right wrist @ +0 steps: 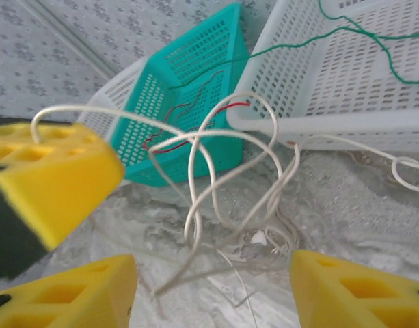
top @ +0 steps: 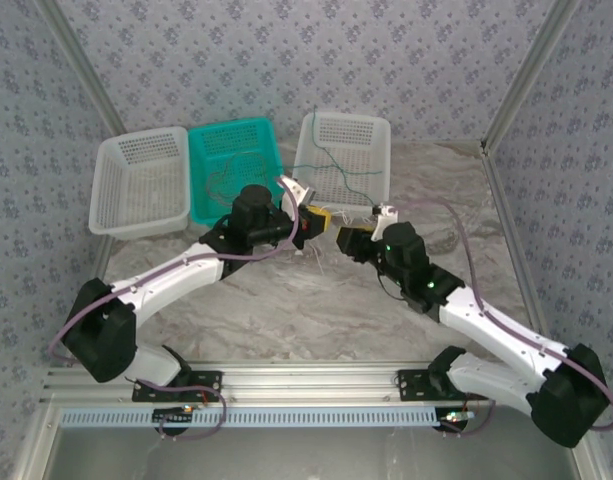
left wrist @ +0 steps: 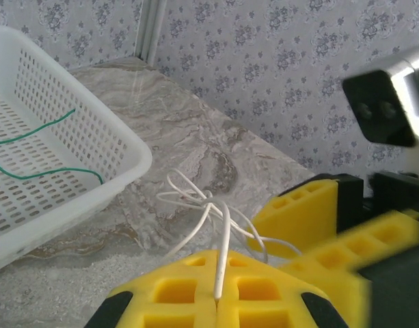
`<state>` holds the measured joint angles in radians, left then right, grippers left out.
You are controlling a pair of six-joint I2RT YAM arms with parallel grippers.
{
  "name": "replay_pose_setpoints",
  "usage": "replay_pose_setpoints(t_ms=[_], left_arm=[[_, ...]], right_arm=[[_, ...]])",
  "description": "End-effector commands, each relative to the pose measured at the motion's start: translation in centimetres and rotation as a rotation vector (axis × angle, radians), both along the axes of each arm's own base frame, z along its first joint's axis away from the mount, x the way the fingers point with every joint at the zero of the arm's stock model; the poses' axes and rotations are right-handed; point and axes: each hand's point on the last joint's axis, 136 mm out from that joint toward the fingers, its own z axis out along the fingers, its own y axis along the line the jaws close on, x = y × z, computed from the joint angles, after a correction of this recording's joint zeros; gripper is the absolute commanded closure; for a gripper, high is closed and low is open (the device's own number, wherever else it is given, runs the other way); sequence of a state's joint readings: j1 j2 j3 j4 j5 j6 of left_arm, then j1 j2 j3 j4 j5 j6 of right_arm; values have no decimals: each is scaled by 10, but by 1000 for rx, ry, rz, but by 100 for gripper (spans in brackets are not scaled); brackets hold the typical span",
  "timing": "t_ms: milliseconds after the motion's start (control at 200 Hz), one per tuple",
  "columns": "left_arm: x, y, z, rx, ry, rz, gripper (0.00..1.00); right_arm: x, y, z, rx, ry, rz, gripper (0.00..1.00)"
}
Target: Untangle the cables
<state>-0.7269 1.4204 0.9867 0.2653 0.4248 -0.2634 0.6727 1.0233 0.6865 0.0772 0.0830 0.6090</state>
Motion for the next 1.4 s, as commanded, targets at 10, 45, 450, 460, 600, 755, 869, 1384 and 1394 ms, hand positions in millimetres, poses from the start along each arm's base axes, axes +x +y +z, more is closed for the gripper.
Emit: replay_pose_setpoints(t_ms=[10, 45, 450, 460, 600, 755, 869, 1384, 1394], left_arm=[[-8, 10, 30, -49, -63, 27, 100], [-8, 15, 34, -50, -72, 48, 100], [17, 112, 44, -31, -23, 445, 100], [17, 114, 44, -33, -20, 449, 100], [15, 121, 41, -41, -14, 446, 100], [13, 123, 40, -40, -15, 449, 100], [10, 122, 44, -51, -21, 430, 100], [-6, 132, 96, -137, -113, 423, 100], [-6, 133, 99, -136, -122, 429, 100]], right_arm=[[17, -13, -3, -86, 9, -68, 82], [20, -18, -7, -93, 25, -83, 91], [13, -116, -90, -127, 251, -304, 100], [12, -118, -92, -127, 258, -307, 100], [2, -131, -105, -117, 293, -334, 100], [-1, -149, -108, -73, 320, -405, 100], [1, -146, -99, -25, 308, -385, 100], [-24, -50, -107, -126, 319, -54, 91], [-25, -50, -109, -130, 329, -51, 88]])
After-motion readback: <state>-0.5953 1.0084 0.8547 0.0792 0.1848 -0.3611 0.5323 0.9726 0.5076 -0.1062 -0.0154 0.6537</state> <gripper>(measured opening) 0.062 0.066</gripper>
